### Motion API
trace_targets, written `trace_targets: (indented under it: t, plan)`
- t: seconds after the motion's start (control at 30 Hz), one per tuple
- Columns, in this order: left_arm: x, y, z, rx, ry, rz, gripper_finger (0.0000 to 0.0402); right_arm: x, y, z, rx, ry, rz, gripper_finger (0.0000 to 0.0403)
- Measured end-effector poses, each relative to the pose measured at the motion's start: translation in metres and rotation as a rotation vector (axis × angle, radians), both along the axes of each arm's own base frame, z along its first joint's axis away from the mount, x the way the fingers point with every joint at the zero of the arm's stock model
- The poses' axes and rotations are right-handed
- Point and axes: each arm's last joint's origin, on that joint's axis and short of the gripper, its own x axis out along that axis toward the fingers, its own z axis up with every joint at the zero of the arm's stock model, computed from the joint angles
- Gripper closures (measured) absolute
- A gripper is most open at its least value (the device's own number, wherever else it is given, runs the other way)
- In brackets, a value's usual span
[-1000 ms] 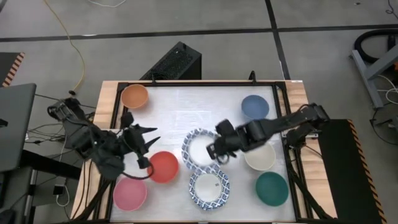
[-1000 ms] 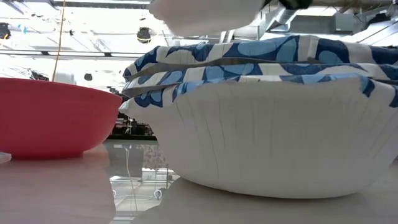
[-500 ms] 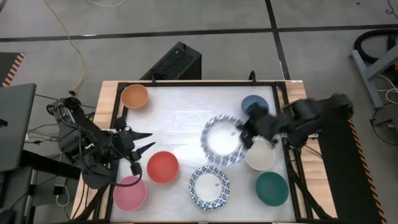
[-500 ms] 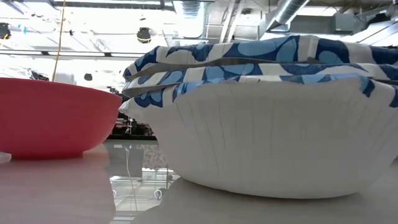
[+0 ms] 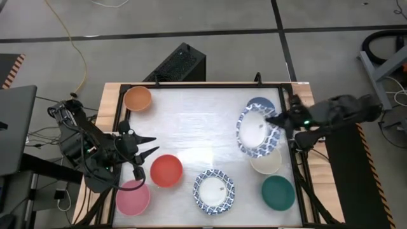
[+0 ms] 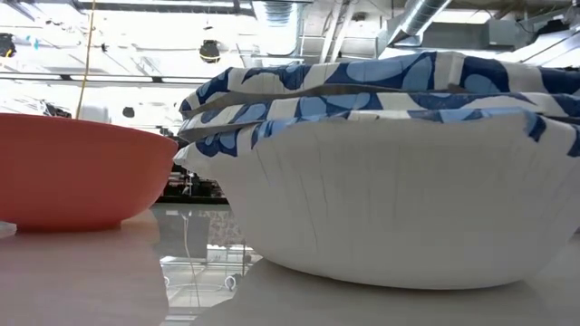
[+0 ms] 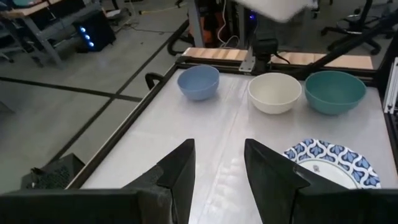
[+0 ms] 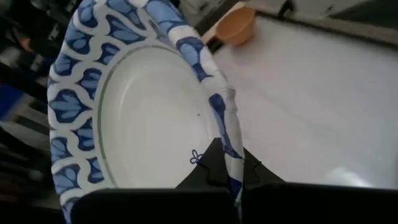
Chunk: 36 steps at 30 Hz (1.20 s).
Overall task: Nest bowls inside each other by size order
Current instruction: Stack the white patterned bowl on top of the white patterned bowl
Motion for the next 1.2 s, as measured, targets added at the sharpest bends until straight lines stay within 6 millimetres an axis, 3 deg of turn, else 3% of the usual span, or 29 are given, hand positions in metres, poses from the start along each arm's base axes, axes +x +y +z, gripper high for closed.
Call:
trace_targets:
  t: [0.17, 0.37, 0.73, 0.97, 1.2]
  plan:
    - [0.0, 0.0, 0.0, 0.009, -0.003, 0.004, 0.0272, 0.017, 0.012, -0.027, 0.092, -0.186, 0.059, 0.0401]
    - [0.0, 0.0, 0.0, -0.029, -0.021, 0.021, 0.0272, 0.038, 0.036, -0.061, 0.187, -0.043, 0.123, 0.0401]
    - [0.0, 0.0, 0.0, -0.03, -0.018, 0.018, 0.0272, 0.086, 0.088, -0.102, 0.21, 0.114, 0.24, 0.0401]
    - [0.0, 0.0, 0.0, -0.022, -0.015, 0.015, 0.0272, 0.114, 0.105, -0.133, 0.215, 0.199, 0.253, 0.0401]
    - [0.0, 0.0, 0.0, -0.028, -0.017, 0.018, 0.0272, 0.139, 0.107, -0.159, 0.228, 0.246, 0.274, 0.0401]
